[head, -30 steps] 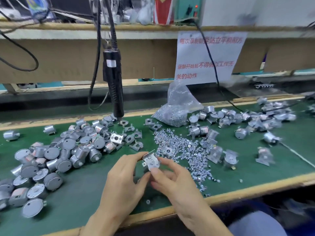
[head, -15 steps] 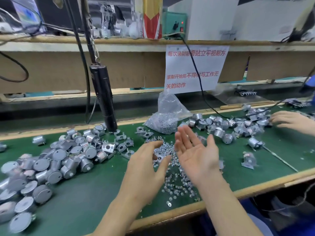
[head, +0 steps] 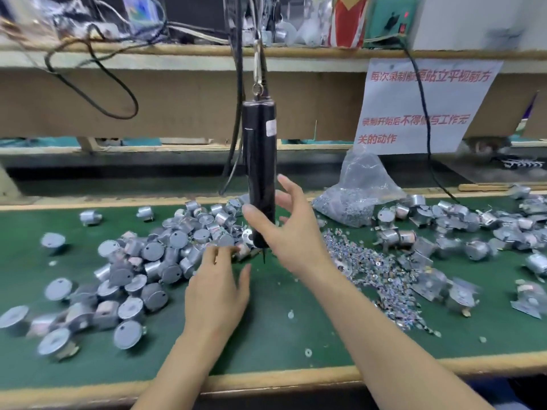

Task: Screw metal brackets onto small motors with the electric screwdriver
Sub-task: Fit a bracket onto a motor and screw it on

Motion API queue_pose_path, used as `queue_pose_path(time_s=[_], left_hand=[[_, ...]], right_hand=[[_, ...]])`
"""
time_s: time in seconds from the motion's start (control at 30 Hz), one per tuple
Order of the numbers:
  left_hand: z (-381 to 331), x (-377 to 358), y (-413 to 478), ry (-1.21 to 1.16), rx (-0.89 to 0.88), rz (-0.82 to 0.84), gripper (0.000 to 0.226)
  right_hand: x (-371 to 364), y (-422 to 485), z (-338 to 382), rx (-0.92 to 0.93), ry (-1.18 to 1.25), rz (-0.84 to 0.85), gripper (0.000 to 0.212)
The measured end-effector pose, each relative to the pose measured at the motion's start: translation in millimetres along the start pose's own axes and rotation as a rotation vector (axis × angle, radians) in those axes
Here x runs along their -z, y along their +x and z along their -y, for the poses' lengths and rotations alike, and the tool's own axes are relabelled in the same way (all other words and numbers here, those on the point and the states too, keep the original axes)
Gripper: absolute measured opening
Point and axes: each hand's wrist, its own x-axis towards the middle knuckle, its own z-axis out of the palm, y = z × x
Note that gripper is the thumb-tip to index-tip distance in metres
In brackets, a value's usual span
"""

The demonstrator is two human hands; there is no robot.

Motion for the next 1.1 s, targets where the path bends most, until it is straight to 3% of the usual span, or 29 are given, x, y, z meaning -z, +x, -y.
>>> queue_pose_path(time_s=[0.1, 0.17, 0.33, 0.47, 0.57, 0.8, 1.0, 1.1], left_hand=[[8.7, -2.3, 6.2, 0.039, -0.034, 0.015, 0.037], [10.3, -6.2, 6.8, 0.07, -0.11, 0.066, 0.041], [13.6, -15.8, 8.6, 0.16, -0.177, 0.113, 0.049], [15.8, -25.1, 5.4, 0.273, -0.212, 0.166, 0.058], [9.2, -24.1, 7.9, 0.225, -0.191, 0.132, 0.058], [1.0, -17.9, 4.8, 0.16, -0.128, 0.132, 0.031], [-0.7, -15.9, 1.4, 0.101, -0.111, 0.101, 0.043], [0.4, -14.6, 3.3, 0.1, -0.087, 0.076, 0.038]], right_hand=[[-5.6, 23.1, 8.3, 0.135, 0.092, 0.078, 0.037], [-3.4, 34.5, 5.6, 0.186, 0.123, 0.066, 0.024], [9.5, 57.5, -14.0, 0.208, 0.329, 0.037, 0.061], [18.5, 67.0, -27.0, 0.172, 0.36, 0.056, 0.083], [24.0, 71.8, -27.3, 0.163, 0.368, 0.042, 0.087], [36.8, 70.4, -40.0, 0.171, 0.366, -0.025, 0.088], [39.3, 73.4, -47.0, 0.175, 0.315, -0.049, 0.097], [39.7, 74.9, -49.8, 0.172, 0.293, -0.067, 0.102]])
